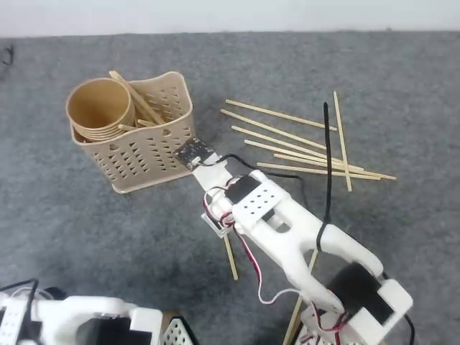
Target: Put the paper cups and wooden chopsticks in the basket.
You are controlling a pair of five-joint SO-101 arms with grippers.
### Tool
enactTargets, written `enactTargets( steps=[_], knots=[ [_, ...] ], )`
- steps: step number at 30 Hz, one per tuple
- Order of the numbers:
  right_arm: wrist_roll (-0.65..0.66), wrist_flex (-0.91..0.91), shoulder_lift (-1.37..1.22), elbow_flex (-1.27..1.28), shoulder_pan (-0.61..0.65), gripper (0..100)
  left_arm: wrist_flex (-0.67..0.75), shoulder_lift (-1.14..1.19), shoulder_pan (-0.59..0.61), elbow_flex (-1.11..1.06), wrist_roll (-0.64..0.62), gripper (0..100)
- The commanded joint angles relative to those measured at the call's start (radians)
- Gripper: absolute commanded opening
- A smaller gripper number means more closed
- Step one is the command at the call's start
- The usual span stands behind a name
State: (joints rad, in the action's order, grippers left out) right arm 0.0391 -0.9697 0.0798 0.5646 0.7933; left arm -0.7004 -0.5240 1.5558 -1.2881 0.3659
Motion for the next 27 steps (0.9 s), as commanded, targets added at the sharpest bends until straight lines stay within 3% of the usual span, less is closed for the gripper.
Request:
enactTargets(
  steps=[1, 13, 21, 27],
  knots=[
    [-0.005, 0.035, 0.028, -0.014, 0.008, 13.4, 0.018, -0.023, -0.014, -0.001, 0.009, 35],
    [-0.006, 0.061, -0.160, -0.043, 0.008, 13.4, 0.018, -0.023, -0.014, -0.001, 0.009, 35],
    [-0.003, 0.042, -0.139, -0.051, 0.010, 13.4, 0.018, -0.023, -0.014, -0.001, 0.009, 35],
    [-0.003, 0.039, -0.059, -0.031, 0.084, 13.4, 0.018, -0.023, -0.014, -0.001, 0.009, 35]
  ],
)
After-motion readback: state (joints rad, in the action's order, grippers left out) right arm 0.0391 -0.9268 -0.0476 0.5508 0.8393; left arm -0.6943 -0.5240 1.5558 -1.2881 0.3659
